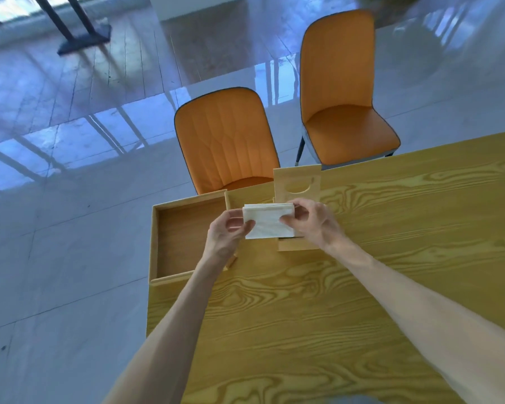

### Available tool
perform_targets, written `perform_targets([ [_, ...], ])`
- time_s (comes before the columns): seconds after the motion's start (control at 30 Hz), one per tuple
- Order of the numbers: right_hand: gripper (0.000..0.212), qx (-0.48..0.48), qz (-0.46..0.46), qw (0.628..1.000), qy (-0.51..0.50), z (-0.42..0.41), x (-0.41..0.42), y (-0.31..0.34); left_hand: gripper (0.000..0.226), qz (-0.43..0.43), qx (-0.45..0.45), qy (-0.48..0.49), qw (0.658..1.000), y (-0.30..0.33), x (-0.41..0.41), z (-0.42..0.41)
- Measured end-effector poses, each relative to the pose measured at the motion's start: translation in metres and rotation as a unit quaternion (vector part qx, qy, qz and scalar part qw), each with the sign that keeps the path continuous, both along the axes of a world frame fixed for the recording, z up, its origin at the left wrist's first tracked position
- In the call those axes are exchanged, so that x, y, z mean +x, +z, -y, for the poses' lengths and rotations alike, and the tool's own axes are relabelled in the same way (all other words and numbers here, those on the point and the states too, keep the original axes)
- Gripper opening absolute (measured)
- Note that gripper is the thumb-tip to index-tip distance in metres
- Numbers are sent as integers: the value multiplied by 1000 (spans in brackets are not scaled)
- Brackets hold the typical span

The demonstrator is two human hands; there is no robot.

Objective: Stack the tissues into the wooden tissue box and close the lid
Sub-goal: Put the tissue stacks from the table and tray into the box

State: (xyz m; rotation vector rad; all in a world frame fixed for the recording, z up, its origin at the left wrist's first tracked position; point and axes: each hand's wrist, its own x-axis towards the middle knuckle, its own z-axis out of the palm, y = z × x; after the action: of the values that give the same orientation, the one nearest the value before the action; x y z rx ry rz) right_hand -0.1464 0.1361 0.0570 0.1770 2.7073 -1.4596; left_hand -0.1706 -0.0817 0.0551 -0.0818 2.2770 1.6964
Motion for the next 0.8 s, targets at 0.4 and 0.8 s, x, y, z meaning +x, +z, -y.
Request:
perform_targets([
  [0.4,28,84,29,988,-123,-50,4,-13,23,36,-94,23,995,-21,-4,-78],
  [0.8,29,145,63,974,-161,-44,-10,-37,35,28,-231,-9,972,-37,-14,-91],
])
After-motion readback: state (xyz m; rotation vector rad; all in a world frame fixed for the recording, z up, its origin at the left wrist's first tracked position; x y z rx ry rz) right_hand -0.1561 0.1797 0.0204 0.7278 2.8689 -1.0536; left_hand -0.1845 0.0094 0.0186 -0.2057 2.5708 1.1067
